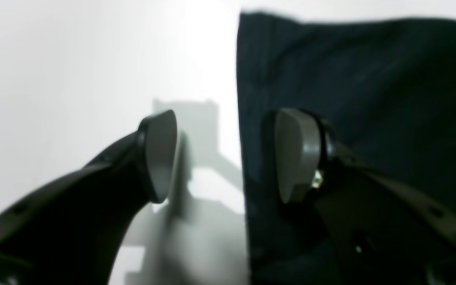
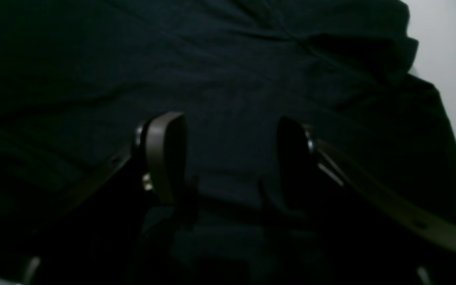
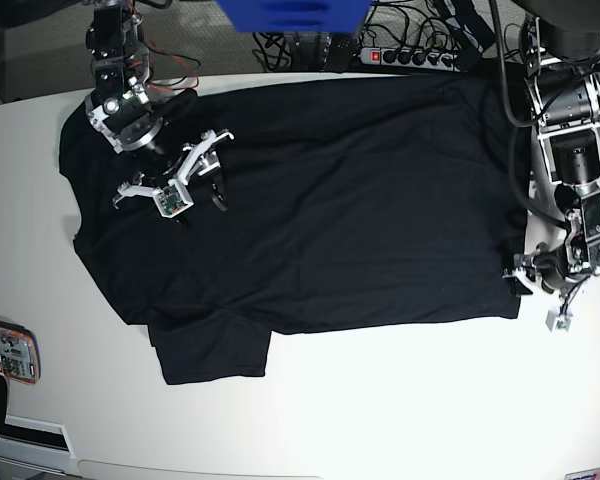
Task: Fold the T-shirt properly
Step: 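Move the right gripper to the sleeve corner and the left gripper to the hem corner, then grasp the shirt's side edge with both grippers, then lift the side edge with both grippers and fold it toward the collar edge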
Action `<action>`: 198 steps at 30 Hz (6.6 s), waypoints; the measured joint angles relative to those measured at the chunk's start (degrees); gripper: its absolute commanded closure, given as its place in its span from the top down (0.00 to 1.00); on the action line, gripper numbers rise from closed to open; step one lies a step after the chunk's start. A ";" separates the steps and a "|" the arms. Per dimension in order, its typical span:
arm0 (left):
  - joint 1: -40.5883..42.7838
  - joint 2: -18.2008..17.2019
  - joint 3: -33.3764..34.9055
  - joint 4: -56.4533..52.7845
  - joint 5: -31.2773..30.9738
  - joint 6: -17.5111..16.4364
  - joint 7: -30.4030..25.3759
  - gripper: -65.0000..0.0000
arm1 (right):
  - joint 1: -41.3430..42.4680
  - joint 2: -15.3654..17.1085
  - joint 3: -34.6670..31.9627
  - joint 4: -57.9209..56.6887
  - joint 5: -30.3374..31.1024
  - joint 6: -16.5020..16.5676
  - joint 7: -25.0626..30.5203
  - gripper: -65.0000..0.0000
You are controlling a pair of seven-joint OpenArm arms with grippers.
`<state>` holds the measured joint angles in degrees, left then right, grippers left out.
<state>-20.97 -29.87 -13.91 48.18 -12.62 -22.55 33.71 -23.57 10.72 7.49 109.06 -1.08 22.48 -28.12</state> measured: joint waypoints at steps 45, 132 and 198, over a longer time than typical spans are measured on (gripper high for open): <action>5.95 6.95 0.07 11.69 1.57 0.76 -1.09 0.00 | 0.52 0.04 0.11 0.00 0.00 0.00 0.26 0.53; 10.08 6.84 -0.39 15.47 1.29 0.66 -1.55 0.00 | 55.47 0.22 5.11 -75.87 -11.47 -0.48 8.70 0.00; 41.22 15.72 -16.33 59.67 1.09 6.32 -1.60 0.00 | 10.80 -0.37 16.65 -18.01 -12.26 0.20 7.43 0.07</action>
<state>20.25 -14.15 -30.24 107.85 -11.53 -16.23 32.12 -12.78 10.35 24.14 91.05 -13.34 22.68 -20.69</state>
